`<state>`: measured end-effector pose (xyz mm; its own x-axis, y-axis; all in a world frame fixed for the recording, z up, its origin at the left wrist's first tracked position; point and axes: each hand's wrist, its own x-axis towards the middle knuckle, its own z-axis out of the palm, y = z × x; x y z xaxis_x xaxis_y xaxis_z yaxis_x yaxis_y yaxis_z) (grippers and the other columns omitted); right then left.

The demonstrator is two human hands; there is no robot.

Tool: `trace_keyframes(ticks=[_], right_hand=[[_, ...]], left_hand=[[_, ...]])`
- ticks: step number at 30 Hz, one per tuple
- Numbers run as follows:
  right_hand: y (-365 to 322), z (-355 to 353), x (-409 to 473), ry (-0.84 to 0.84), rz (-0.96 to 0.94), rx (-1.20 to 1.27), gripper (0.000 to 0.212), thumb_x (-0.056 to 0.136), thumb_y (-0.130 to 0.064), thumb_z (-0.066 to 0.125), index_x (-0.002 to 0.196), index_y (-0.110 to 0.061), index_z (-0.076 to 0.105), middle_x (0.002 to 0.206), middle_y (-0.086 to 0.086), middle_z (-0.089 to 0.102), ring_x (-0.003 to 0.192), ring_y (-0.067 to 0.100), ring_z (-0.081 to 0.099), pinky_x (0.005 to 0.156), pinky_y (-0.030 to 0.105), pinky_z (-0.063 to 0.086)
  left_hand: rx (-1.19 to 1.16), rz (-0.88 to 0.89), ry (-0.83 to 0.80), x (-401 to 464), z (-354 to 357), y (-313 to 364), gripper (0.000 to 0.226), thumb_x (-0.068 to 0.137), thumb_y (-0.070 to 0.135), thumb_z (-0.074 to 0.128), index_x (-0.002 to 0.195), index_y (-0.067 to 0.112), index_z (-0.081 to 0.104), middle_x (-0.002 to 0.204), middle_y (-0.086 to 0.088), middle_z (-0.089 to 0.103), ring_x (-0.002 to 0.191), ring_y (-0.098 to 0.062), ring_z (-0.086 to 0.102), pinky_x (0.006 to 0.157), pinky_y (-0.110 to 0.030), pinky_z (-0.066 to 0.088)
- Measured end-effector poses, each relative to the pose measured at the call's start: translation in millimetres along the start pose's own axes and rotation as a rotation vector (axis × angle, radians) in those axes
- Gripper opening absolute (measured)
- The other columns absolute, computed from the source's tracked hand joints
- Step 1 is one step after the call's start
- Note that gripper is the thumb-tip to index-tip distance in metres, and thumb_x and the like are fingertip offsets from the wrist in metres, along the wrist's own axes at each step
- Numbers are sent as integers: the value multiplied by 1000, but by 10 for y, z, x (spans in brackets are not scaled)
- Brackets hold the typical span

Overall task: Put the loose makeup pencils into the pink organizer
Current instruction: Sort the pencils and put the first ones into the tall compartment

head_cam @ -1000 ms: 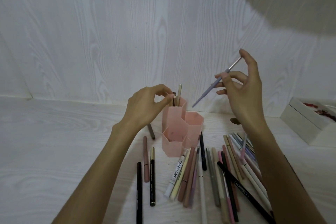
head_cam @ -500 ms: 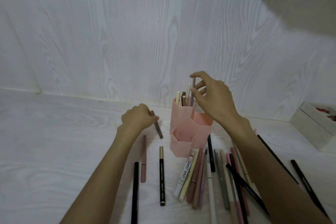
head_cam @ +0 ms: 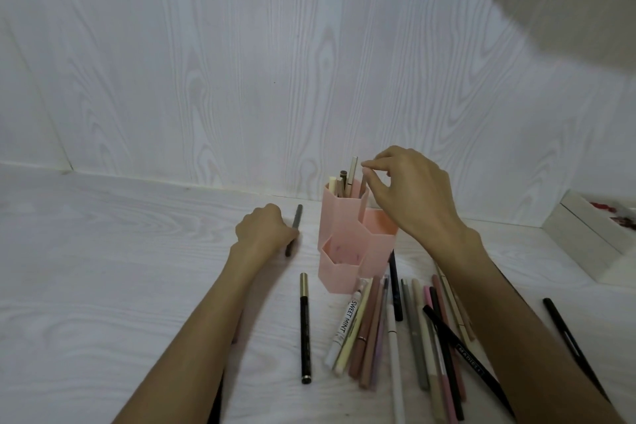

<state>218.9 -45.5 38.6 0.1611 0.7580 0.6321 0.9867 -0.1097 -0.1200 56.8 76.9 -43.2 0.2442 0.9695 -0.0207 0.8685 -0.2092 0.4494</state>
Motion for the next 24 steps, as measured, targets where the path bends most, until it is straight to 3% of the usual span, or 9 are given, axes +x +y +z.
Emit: trace_keyframes(ticks=[3,8,10,12,15,17,19,21,24], right_hand=[[-19,-4,-14,-17,32,8,30,97,-30,45,116,-22,67,116,-3,65,96,16,62,66,24,33],[-15,-26,-44,-9,123,92,35,96,-35,46,126,-24,60,120,-3,64,100,18,63,77,28,42],[-3,-66,-76,27,169,142,35,95,-37,48,126,-26,59,118,-4,64,99,17,63,81,32,45],[26,-110,-123,92,230,216,31,94,-36,50,121,-28,61,114,-6,65,91,14,63,80,34,49],[80,-150,-181,162,324,312,24,92,-32,53,113,-27,64,107,-8,66,77,7,60,75,31,50],[104,-151,-189,154,369,349,23,92,-29,53,112,-27,65,103,-11,66,69,2,56,70,25,45],[137,-164,-181,129,404,405,22,92,-27,54,110,-26,67,99,-12,67,68,-2,57,66,22,43],[195,-202,-181,71,439,476,21,91,-25,54,107,-26,68,99,-10,68,75,6,64,70,25,48],[346,-275,-190,-71,486,538,17,90,-23,56,101,-26,70,94,-4,70,73,9,67,59,22,45]], left_hand=[[22,0,7,7,-23,3,38,80,28,67,60,13,40,60,0,44,53,-13,40,46,-23,27],[224,67,10,-43,2,83,32,87,34,64,79,10,43,64,1,40,71,-20,48,46,-24,26],[202,66,-14,-26,-14,89,32,89,33,62,76,10,43,66,0,43,75,-21,48,47,-24,28],[73,52,-107,9,-73,56,32,88,33,63,73,8,51,73,-4,56,75,-22,53,55,-27,43],[-439,21,-261,34,-212,-13,26,89,25,66,82,1,71,77,-9,70,67,-15,66,69,-26,57],[-662,53,-174,6,-352,-23,21,90,20,65,88,0,72,85,-12,73,69,-11,68,65,-22,57],[-782,136,18,-46,-511,19,21,90,20,65,97,2,70,90,-12,73,73,-9,69,66,-21,57],[-916,263,175,-149,-687,118,21,90,23,65,102,6,67,88,-6,74,76,-7,72,67,-19,57],[-946,471,244,-316,-847,324,19,90,26,64,102,12,67,87,3,74,83,-3,72,72,-15,56]])
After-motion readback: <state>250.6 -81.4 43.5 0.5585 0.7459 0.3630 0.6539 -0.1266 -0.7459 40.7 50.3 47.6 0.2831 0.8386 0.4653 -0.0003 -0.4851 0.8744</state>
